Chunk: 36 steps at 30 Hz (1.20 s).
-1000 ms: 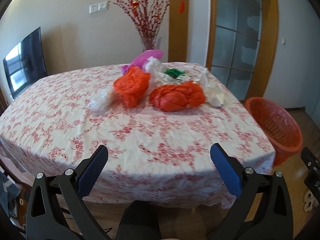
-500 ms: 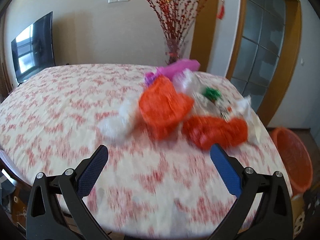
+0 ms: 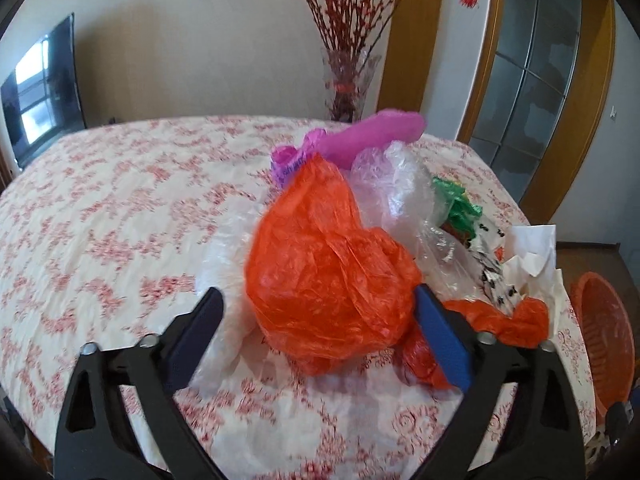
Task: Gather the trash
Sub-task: 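Grasp the orange-red bag with the left tool while the right tool grasps white tissue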
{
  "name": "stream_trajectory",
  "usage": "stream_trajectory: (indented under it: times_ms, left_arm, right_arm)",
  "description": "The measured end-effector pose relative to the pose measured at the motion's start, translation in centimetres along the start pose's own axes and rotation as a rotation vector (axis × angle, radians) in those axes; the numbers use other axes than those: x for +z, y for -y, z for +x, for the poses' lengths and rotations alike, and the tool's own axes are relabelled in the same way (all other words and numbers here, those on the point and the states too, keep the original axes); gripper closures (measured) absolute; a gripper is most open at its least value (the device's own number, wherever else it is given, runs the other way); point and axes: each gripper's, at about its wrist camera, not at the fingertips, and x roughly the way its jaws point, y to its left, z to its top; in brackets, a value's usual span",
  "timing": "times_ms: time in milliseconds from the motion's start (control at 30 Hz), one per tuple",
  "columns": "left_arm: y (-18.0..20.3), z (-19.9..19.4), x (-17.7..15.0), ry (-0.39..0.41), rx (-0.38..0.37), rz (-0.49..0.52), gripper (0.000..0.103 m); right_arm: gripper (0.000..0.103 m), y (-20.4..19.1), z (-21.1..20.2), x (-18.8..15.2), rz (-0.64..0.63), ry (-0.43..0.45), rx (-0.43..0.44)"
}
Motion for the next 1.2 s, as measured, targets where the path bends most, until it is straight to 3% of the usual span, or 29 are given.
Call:
stream_trajectory:
  times_ms: [167, 233, 433, 567, 667, 800, 1033, 1133, 1200]
  left_arm:
    - [-0.7, 1.8, 0.1, -0.063, -0.044, -0.008, 0.031]
    - [-0.8, 2.2, 0.1, -0.073, -0.059, -0.013, 0.041]
    - [-1.3, 1.9, 0.1, -0.049, -0.102, -0.011, 0.073]
    - [-1.4, 1.3, -0.1, -0.024, -0.119, -0.001, 0.085]
    - [-1.7, 0.5, -0.1, 0.002, -0.119, 0.006, 0.088]
    - [-2.1, -1.1, 0.0, 0.041, -0.119, 0.005, 0.088]
    - [-2.3, -2.6, 0.2, 0.076, -0.139, 0.01, 0.088]
    - [-2.4, -3.0, 0.1, 0.081, -0.151, 0.011, 0.088]
    - [-2.4, -3.3, 0.0, 0.084, -0.158, 0.01, 0.088]
  right_arm:
    - [0.004, -1.5, 2.0, 1.6, -0.019, 0.003, 0.023]
    - [0.004, -1.9, 2.8, 2.1, -0.027, -0.001, 0.035]
    - [0.004, -2.8, 4.7, 3.1, -0.049, -0.008, 0.044]
    - [0.004, -3.3, 5.7, 3.3, -0.052, -0.019, 0.054]
    - [0.005, -3.7, 6.5, 3.5, -0.055, -0.025, 0.058]
    - [0.018, -4.3, 7.4, 4.2, -0.046, -0.041, 0.078]
    - [0.032, -6.2, 9.7, 5.8, -0.054, -0.058, 0.133]
    - [0.045, -6.8, 11.5, 6.0, -0.058, -0.105, 0.134]
    - [0.06, -6.9, 12.3, 5.7, -0.063, -0.13, 0.124]
